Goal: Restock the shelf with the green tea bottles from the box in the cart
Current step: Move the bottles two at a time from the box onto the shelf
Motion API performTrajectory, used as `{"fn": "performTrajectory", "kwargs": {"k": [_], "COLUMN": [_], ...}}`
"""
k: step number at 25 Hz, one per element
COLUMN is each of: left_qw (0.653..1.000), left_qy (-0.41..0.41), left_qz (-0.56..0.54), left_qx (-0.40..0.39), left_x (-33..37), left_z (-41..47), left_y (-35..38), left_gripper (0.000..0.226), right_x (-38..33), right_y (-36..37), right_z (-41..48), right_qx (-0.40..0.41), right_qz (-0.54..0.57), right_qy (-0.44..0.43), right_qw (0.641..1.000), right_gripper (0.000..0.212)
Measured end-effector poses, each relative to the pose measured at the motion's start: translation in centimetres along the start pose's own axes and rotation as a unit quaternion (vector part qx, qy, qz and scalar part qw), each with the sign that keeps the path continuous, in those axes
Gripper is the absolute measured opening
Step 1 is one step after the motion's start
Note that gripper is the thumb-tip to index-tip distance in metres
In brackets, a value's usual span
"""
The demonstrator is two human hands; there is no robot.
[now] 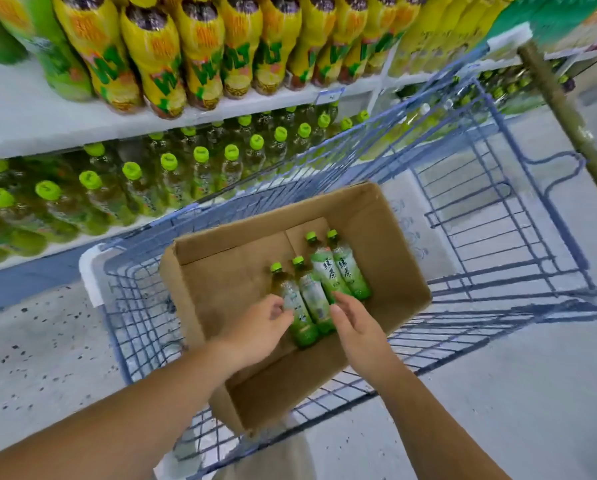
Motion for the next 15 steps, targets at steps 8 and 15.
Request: {"fn": "performTrajectory", "kwargs": {"k": [8,15], "left_qw": [0.993,0.971], "left_qy": [-0.110,-0.217], "left_qz": [0.027,-0.018], "left_qx": [0.026,0.101], "left_x": [-5.8,-10.6], "left_z": [9.6,14.4], "left_y": [8.9,14.4], "left_gripper": [0.031,0.018], "right_x": [7.8,11.5], "right_y": [5.7,9.7], "right_z": [11.6,17.7], "right_qx": [-0.113,-0.133], "right_qz": [-0.136,-0.250], "right_qy": [0.015,-0.009], "right_qw": [0.984,0.959], "right_gripper": [0.058,0.035]}}
Point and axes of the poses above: each hand's wrist, its own z-axis towards the middle knuckle, its own y-axis out of the palm, x = y × z, the point moved 7 cm from there along z, towards the middle knuckle, and after that the axes turned 15 degrees about x, right-handed, at the moved point
